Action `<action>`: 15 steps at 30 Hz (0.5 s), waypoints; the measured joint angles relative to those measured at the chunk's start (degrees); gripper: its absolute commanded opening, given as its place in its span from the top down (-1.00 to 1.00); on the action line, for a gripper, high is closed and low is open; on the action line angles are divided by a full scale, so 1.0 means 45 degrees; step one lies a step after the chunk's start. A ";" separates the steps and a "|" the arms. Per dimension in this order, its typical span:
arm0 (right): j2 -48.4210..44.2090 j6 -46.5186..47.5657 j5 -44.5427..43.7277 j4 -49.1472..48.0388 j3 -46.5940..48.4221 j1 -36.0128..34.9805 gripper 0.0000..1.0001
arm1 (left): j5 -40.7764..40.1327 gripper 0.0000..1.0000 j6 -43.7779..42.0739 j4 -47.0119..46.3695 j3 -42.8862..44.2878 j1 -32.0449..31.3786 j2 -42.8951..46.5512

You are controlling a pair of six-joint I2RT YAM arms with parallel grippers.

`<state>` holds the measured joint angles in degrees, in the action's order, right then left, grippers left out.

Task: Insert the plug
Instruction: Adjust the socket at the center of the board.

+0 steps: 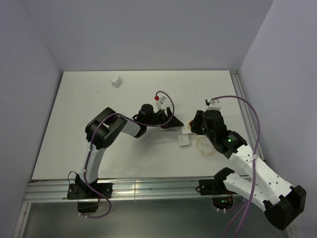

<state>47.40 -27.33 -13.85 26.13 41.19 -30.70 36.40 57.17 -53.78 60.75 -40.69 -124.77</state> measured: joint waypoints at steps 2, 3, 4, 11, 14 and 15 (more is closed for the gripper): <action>0.0000 0.0000 0.0000 0.0000 -0.0005 0.0005 1.00 | 0.0010 -0.56 0.0097 0.0005 0.0029 0.0000 -0.0024; 0.0000 0.0000 0.0005 0.0000 -0.0005 0.0010 1.00 | 0.0015 -0.56 0.0131 0.0000 0.0049 0.0000 -0.0044; 0.0000 0.0000 0.0010 0.0000 -0.0005 0.0024 1.00 | 0.0019 -0.55 0.0136 -0.0005 0.0063 0.0000 -0.0073; 0.0000 0.0000 0.0049 0.0000 0.0000 0.0063 1.00 | 0.0087 -0.47 0.0117 0.0019 0.0078 0.0000 -0.0146; 0.0039 -0.0005 0.0107 -0.0005 -0.0005 0.0078 1.00 | 0.0087 -0.31 0.0112 0.0078 0.0078 0.0005 -0.0146; 0.0087 -0.0005 0.0126 -0.0010 0.0000 0.0083 1.00 | 0.0078 -0.28 0.0112 0.0097 0.0078 0.0000 -0.0146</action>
<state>47.79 -27.35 -13.28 26.09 41.19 -30.33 36.75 57.67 -53.34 61.10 -40.69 -125.43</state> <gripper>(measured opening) 0.402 0.676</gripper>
